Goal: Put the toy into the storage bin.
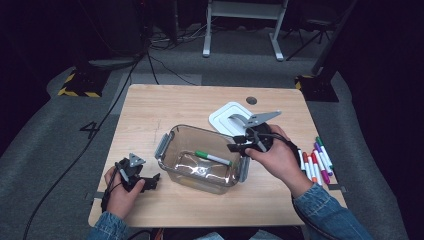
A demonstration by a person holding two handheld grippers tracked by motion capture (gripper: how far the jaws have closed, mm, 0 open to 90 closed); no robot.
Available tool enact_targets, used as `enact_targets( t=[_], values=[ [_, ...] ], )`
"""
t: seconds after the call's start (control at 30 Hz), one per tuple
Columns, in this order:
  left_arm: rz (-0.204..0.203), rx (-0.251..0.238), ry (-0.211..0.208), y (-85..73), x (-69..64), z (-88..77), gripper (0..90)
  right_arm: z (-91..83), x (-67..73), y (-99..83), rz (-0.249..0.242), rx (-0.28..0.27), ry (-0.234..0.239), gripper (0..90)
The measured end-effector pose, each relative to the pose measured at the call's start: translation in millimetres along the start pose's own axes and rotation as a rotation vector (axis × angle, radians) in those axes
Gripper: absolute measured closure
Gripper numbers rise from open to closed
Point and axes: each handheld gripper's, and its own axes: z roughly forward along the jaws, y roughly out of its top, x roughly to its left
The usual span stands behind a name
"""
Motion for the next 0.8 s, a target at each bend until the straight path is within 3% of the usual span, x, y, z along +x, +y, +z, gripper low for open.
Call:
enact_targets(
  t=[0.4,0.73,0.8],
  values=[
    [-0.001,0.0,0.0,0.0,-0.1,0.0,0.0,-44.1,-41.4,-45.8,0.123,-0.005,-0.104,59.5],
    [-0.002,-0.001,0.0,0.0,-0.1,0.0,0.0,-44.2,-70.4,-96.9,0.214,0.063,-0.196,60.8],
    [-0.002,-0.001,0.0,-0.1,-0.1,0.0,0.1,-42.4,-76.4,-107.6,0.241,0.074,-0.197,60.4]
  ],
)
